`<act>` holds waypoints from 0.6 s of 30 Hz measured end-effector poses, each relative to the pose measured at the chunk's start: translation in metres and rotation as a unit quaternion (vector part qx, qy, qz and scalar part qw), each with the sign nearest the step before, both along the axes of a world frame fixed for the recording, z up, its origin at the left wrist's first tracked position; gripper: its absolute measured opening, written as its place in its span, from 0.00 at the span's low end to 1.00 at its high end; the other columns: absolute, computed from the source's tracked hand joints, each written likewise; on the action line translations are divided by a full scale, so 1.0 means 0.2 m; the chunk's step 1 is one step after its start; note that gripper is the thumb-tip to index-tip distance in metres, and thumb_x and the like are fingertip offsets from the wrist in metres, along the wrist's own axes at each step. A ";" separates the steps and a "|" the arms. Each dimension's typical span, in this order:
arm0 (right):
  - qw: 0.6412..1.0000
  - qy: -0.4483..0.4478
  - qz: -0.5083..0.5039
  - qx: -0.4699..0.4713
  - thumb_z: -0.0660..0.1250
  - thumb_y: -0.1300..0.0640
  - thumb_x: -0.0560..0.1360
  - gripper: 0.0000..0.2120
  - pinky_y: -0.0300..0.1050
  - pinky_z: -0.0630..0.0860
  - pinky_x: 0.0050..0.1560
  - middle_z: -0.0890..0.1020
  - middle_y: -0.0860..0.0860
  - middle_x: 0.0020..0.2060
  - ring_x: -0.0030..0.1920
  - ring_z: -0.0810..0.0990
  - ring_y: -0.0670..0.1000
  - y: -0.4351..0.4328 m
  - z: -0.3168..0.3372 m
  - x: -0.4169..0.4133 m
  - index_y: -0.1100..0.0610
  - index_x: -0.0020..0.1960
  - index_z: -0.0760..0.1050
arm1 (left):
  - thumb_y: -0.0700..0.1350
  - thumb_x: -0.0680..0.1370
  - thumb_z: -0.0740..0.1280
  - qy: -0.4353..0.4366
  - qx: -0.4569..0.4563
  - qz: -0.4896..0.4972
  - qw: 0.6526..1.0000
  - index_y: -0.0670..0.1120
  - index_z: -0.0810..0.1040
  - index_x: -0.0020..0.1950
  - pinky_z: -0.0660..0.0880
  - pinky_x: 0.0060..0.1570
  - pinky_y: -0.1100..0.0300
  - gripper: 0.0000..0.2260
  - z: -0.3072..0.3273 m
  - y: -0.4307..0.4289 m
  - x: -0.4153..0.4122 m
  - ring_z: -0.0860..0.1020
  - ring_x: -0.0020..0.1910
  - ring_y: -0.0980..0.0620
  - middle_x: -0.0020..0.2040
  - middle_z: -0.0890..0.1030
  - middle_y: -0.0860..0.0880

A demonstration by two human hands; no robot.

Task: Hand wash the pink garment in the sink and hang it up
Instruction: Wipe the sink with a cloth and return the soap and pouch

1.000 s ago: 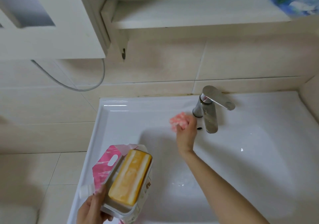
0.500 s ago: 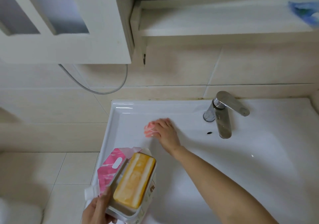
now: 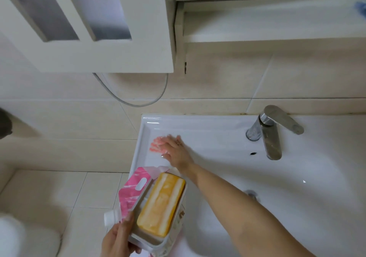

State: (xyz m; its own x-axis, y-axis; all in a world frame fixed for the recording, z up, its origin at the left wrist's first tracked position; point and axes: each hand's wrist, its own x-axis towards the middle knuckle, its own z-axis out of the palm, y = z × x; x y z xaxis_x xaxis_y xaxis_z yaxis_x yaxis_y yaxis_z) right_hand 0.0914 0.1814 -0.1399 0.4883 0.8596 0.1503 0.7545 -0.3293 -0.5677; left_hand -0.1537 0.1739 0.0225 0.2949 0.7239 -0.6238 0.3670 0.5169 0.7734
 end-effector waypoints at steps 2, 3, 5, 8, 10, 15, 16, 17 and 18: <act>0.993 -0.082 0.028 0.076 0.63 0.62 0.73 0.14 0.45 0.64 0.61 0.79 0.52 0.54 0.54 0.78 0.55 -0.09 -0.05 -0.06 0.58 0.57 0.79 | 0.45 0.75 0.69 -0.005 0.032 -0.002 0.999 0.32 0.73 0.38 0.66 0.15 0.66 0.16 0.01 0.01 -0.01 0.69 0.14 0.51 0.16 0.71 0.46; 0.990 -0.098 0.030 0.092 0.63 0.64 0.72 0.13 0.43 0.66 0.55 0.78 0.49 0.50 0.49 0.76 0.53 -0.15 -0.03 -0.08 0.56 0.54 0.79 | 0.42 0.77 0.66 -0.010 0.040 -0.007 0.999 0.29 0.74 0.39 0.64 0.15 0.67 0.15 0.00 0.02 -0.03 0.68 0.13 0.52 0.16 0.69 0.45; 0.992 -0.001 -0.045 0.115 0.63 0.64 0.74 0.12 0.44 0.70 0.53 0.77 0.42 0.46 0.49 0.75 0.50 -0.27 0.01 -0.10 0.54 0.54 0.78 | 0.41 0.78 0.64 -0.031 0.054 -0.022 0.998 0.28 0.74 0.42 0.64 0.16 0.67 0.14 0.04 0.02 -0.04 0.68 0.14 0.52 0.16 0.69 0.44; 0.834 0.432 -0.311 0.143 0.70 0.62 0.73 0.09 0.41 0.73 0.35 0.79 0.47 0.37 0.36 0.76 0.48 -0.43 0.14 -0.07 0.54 0.52 0.78 | 0.41 0.78 0.64 -0.034 0.049 -0.015 0.998 0.31 0.73 0.40 0.67 0.27 0.58 0.13 0.04 0.04 -0.06 0.69 0.22 0.46 0.16 0.68 0.44; 0.705 0.589 -0.361 0.159 0.74 0.61 0.67 0.06 0.41 0.67 0.31 0.74 0.54 0.33 0.27 0.69 0.50 -0.57 0.17 0.00 0.54 0.41 0.79 | 0.41 0.78 0.64 -0.036 0.051 -0.004 0.998 0.32 0.73 0.39 0.64 0.31 0.55 0.13 0.05 0.05 -0.06 0.67 0.28 0.46 0.16 0.69 0.44; 0.625 0.689 -0.301 0.212 0.75 0.65 0.54 0.17 0.54 0.81 0.40 0.70 0.58 0.33 0.37 0.74 0.59 -0.89 0.27 0.07 0.62 0.39 0.73 | 0.43 0.80 0.62 -0.053 0.081 -0.006 0.995 0.38 0.74 0.36 0.67 0.35 0.54 0.14 0.03 0.07 -0.08 0.68 0.32 0.44 0.24 0.73 0.41; 0.623 0.695 -0.287 0.217 0.77 0.66 0.55 0.18 0.54 0.82 0.40 0.71 0.59 0.33 0.39 0.76 0.60 -0.92 0.30 0.09 0.62 0.40 0.73 | 0.44 0.80 0.61 -0.057 0.084 -0.018 0.995 0.39 0.74 0.36 0.69 0.37 0.53 0.15 0.03 0.07 -0.09 0.70 0.34 0.44 0.28 0.74 0.39; 0.618 0.700 -0.278 0.224 0.79 0.68 0.55 0.19 0.55 0.82 0.41 0.73 0.60 0.34 0.40 0.78 0.62 -0.95 0.32 0.10 0.63 0.40 0.73 | 0.46 0.80 0.61 -0.061 0.088 -0.027 0.994 0.39 0.75 0.37 0.69 0.39 0.53 0.15 0.03 0.07 -0.09 0.70 0.35 0.44 0.32 0.75 0.38; 0.602 0.708 -0.283 0.239 0.77 0.70 0.58 0.17 0.56 0.82 0.41 0.75 0.62 0.37 0.41 0.80 0.63 -0.97 0.34 0.12 0.63 0.41 0.72 | 0.46 0.80 0.61 -0.066 0.087 -0.032 0.994 0.39 0.75 0.37 0.69 0.39 0.52 0.15 0.04 0.07 -0.09 0.70 0.35 0.45 0.34 0.75 0.38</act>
State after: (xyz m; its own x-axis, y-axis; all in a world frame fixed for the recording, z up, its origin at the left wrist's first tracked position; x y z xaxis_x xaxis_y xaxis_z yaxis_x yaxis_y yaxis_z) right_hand 0.1152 -0.0136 -0.0721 0.6120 0.5192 -0.5965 -0.7522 0.1491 -0.6419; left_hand -0.1714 0.1880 0.0306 0.4140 0.7950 -0.4434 0.2841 0.3500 0.8926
